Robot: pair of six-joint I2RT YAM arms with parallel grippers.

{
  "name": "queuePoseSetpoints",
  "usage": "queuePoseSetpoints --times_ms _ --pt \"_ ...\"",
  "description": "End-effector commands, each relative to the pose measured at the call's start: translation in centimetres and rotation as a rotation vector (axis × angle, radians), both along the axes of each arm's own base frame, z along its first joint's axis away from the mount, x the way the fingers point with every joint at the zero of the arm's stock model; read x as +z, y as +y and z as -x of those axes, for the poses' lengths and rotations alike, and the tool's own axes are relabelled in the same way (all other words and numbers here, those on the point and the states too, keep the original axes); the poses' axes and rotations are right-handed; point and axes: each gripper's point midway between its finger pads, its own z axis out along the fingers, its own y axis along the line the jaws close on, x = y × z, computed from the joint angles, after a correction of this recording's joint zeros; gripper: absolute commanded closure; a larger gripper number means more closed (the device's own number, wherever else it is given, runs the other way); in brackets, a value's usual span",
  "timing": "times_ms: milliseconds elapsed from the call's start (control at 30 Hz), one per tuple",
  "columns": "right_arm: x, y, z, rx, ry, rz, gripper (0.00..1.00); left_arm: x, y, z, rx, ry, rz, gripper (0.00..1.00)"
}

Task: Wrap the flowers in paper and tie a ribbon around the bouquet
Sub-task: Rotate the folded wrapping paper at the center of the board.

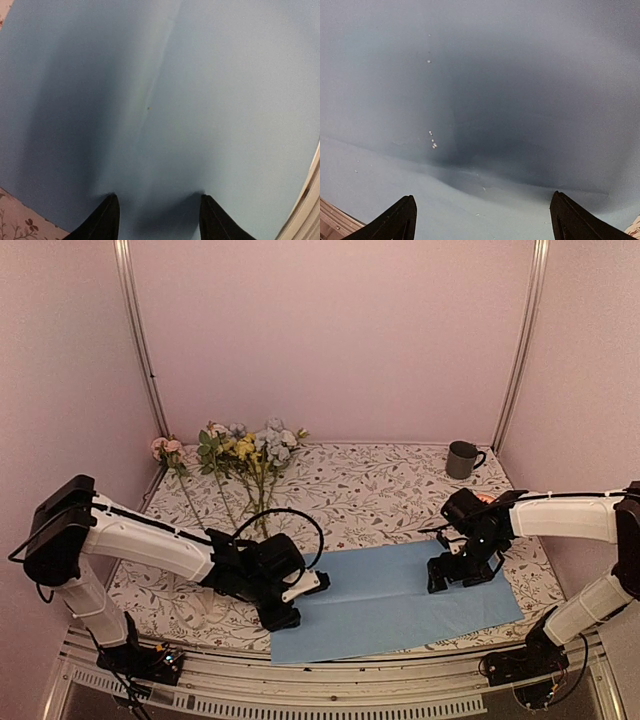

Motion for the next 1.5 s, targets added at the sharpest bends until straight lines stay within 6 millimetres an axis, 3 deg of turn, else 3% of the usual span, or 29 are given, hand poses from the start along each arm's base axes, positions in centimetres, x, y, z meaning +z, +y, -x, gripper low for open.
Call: queuePoseSetpoints --times_ms 0,167,267,500,600,767,833,900,967,1033,1100,1167,1300,1400,1467 --pt "-0.6 1.0 -0.1 0.021 0.003 -0.055 0.06 -1.2 0.9 -1.6 0.042 -0.068 -0.112 0.45" --pt "-1.0 2.8 0.4 0.065 0.038 -0.13 0.07 -2.5 4.0 -6.0 0.111 -0.208 -0.333 0.45" --pt "-1.0 4.9 1.2 0.11 0.06 -0.191 0.08 -2.6 4.9 -9.5 0.185 -0.251 -0.365 0.45" --pt "-2.7 9.3 4.3 0.223 0.146 -0.226 0.08 -3.9 4.0 -17.7 0.233 -0.305 -0.378 0.46" --pt "-2.4 12.1 5.3 0.271 0.164 -0.278 0.08 -3.6 3.4 -21.9 0.267 -0.354 -0.382 0.46" --pt "1.7 19.8 6.6 0.43 0.159 -0.465 0.08 1.9 1.5 -30.0 0.363 -0.507 -0.265 0.43" --pt "3.9 21.4 6.4 0.48 0.123 -0.525 0.08 5.0 0.7 -31.9 0.367 -0.579 -0.217 0.41" --pt "6.2 21.5 5.0 0.476 0.044 -0.54 0.07 7.8 0.3 -32.5 0.362 -0.637 -0.172 0.38" --pt "7.2 19.8 2.9 0.419 -0.023 -0.506 0.07 11.1 0.4 -32.1 0.372 -0.682 -0.106 0.33" --pt "7.3 16.8 0.6 0.323 -0.066 -0.447 0.07 13.7 0.9 -31.0 0.394 -0.695 -0.043 0.28" --pt "6.7 13.8 -1.2 0.24 -0.083 -0.417 0.08 16.1 1.4 -28.8 0.432 -0.669 0.039 0.26" --pt "6.7 11.4 -3.6 0.179 -0.12 -0.404 0.09 16.3 1.6 -25.6 0.437 -0.613 0.083 0.25" --pt "7.0 10.0 -7.5 0.164 -0.164 -0.389 0.08 12.9 1.7 -18.1 0.439 -0.436 0.106 0.31" --pt "5.4 9.5 -10.0 0.163 -0.147 -0.363 0.08 8.6 2.2 -12.5 0.46 -0.247 0.07 0.36" --pt "4.2 9.7 -11.1 0.177 -0.123 -0.36 0.09 6.2 3.2 -10.0 0.496 -0.163 0.025 0.39"
